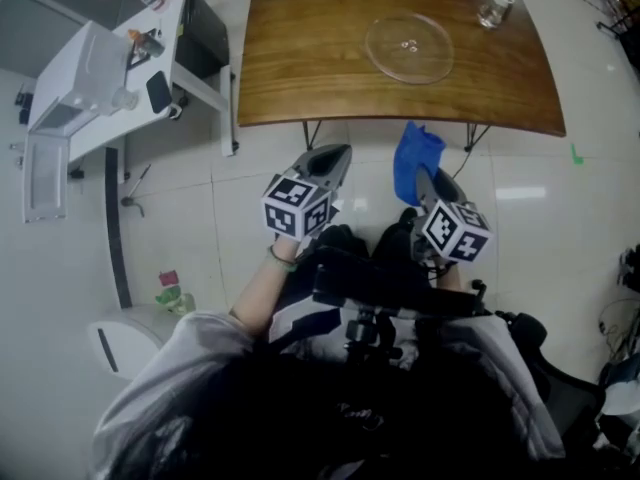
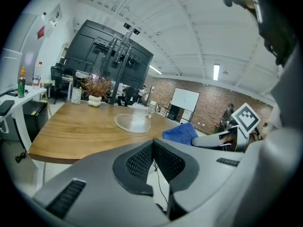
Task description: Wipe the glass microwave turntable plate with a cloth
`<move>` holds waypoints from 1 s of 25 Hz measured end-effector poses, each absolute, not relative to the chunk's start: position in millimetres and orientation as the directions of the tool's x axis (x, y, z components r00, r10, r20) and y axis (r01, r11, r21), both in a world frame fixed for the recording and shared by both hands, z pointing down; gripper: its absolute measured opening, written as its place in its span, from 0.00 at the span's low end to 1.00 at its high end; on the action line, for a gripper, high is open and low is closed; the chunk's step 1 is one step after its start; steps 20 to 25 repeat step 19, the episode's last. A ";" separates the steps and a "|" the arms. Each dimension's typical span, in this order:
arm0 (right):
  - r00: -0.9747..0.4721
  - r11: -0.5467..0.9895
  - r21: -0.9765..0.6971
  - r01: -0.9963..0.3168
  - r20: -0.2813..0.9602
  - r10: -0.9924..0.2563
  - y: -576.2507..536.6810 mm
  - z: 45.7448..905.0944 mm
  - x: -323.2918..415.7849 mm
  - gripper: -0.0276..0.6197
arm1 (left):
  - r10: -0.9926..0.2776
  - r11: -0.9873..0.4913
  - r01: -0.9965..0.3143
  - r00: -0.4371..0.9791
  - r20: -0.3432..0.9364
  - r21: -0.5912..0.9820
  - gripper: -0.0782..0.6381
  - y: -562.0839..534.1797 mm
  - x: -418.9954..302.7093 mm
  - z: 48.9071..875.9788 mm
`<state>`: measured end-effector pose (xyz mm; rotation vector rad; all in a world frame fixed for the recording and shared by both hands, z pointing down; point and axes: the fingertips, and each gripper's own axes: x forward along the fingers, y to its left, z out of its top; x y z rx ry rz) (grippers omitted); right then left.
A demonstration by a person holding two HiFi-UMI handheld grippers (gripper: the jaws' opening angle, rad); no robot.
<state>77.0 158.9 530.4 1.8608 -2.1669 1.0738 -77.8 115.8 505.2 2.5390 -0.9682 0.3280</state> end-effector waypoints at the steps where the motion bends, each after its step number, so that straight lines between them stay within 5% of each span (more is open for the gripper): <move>1: -0.243 0.003 -0.440 -0.898 0.491 -0.837 161.6 529.5 76.5 0.23 | -0.576 -0.687 -0.668 0.741 0.346 0.287 0.12 115.1 -76.9 504.1; 25: -0.182 -0.033 -0.422 -0.906 0.459 -0.869 204.0 522.1 49.8 0.23 | -0.535 -0.737 -0.616 0.783 0.317 0.276 0.12 141.0 -97.9 498.2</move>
